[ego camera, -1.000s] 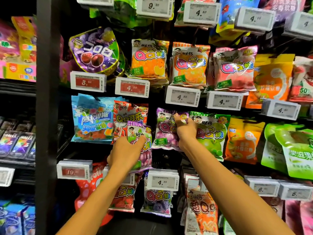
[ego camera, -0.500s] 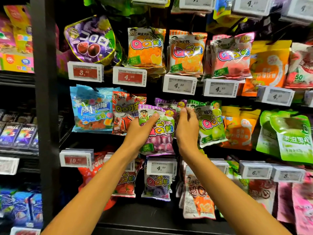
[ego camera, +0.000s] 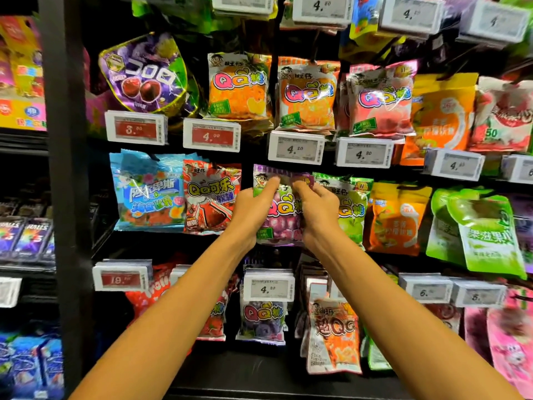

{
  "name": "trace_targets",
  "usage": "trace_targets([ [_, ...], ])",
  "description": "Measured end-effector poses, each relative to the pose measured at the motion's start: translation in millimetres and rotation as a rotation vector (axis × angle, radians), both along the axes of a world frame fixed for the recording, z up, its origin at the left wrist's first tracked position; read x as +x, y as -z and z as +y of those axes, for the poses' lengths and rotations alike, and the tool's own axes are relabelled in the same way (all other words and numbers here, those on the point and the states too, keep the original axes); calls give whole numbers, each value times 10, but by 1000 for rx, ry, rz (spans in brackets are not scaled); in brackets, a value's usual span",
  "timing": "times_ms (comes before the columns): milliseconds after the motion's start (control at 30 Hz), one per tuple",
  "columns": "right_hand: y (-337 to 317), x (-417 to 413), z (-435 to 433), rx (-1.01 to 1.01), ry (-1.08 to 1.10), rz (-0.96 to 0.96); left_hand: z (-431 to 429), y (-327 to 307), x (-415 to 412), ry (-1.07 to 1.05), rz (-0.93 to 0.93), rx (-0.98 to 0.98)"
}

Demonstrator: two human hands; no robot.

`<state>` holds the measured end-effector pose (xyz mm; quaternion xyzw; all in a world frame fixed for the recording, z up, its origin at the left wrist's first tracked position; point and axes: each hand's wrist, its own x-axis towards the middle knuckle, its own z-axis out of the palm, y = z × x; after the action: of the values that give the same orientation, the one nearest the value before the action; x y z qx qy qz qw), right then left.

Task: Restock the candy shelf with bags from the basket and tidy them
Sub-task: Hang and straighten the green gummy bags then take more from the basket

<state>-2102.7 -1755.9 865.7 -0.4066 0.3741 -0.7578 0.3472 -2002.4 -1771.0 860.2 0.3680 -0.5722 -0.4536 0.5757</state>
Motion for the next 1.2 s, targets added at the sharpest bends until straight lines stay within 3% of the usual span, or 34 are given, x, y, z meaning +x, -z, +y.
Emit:
trace_targets([
  [367, -103, 3, -157, 39, 63, -107, -152, -71, -116, 4, 60, 28],
  [867, -60, -18, -270, 45, 175, -24, -321, -44, -154, -2, 117, 92],
  [1200, -89, -35, -289, -37, 306, 133, -431, -188, -188, -58, 164, 152],
])
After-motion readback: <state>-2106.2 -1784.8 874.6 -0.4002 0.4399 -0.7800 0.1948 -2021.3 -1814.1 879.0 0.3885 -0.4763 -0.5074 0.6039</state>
